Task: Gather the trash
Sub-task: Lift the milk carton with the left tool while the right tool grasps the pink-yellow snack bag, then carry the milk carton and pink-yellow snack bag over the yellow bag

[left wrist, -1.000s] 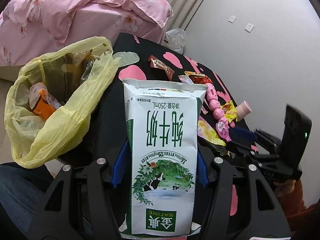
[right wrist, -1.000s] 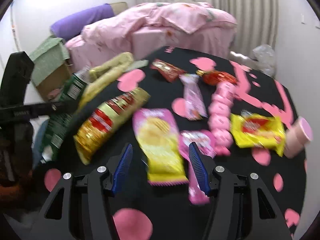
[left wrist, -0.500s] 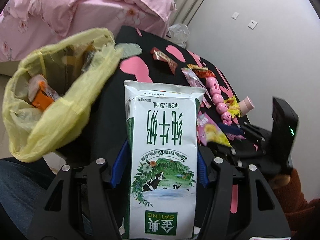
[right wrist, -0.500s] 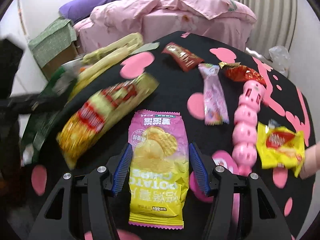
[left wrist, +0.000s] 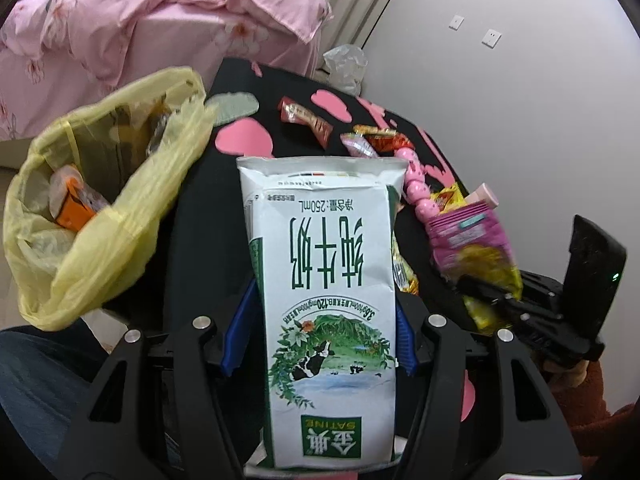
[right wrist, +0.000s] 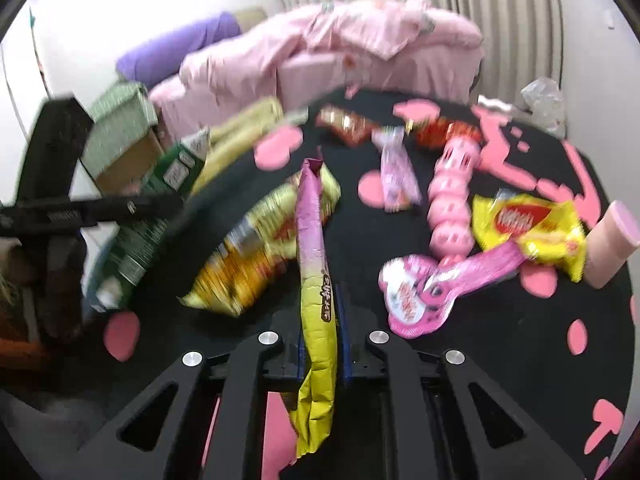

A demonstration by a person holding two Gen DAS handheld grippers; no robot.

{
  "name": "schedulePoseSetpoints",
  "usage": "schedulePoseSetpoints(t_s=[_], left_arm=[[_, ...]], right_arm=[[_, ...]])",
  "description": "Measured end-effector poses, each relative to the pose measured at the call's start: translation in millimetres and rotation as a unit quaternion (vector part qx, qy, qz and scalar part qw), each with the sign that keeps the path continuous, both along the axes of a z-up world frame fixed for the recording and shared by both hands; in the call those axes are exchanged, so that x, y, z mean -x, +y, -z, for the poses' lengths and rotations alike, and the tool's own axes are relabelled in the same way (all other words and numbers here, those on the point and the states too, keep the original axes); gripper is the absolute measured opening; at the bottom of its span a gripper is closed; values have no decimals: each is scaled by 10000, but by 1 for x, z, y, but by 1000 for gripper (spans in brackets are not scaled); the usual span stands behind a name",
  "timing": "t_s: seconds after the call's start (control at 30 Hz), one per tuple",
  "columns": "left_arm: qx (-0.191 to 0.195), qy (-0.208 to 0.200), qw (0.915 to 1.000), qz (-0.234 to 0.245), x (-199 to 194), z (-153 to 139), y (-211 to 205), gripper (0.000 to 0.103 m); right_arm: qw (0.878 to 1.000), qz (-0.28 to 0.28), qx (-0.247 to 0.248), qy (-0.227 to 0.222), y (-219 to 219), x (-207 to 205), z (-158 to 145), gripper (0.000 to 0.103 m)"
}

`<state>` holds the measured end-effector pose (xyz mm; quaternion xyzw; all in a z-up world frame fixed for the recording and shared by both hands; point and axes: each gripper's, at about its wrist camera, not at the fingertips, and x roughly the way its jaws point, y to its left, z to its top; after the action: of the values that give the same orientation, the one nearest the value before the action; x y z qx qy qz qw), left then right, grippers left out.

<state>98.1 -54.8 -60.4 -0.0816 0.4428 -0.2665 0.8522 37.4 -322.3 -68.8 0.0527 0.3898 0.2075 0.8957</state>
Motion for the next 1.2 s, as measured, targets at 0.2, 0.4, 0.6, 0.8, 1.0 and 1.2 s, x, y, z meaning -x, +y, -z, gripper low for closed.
schedulePoseSetpoints(t_s=[0.2, 0.4, 0.6, 0.8, 1.0, 1.2], left_arm=[[95, -408, 9991, -53, 9, -27, 3, 54], [211, -796, 9964, -211, 16, -53, 15, 54], [237, -1248, 9903, -565, 17, -81, 42, 54], [-122, -1793, 9754, -1274, 14, -109, 77, 54], [-190, -1865, 9662, -1768, 7, -112, 113, 54], [-220, -2102, 9484, -2364, 0, -107, 147, 54]], right_arm=[[9983, 86, -469, -330, -9, 3, -34, 13], [9965, 95, -614, -559, -3, 1, -60, 13], [9958, 28, -397, -822, 18, -9, -81, 12], [9940, -177, -237, -1052, 48, -27, -100, 12], [9935, -415, -141, -1052, 76, -46, -104, 12], [9930, -630, -12, -999, 100, -63, -100, 12]])
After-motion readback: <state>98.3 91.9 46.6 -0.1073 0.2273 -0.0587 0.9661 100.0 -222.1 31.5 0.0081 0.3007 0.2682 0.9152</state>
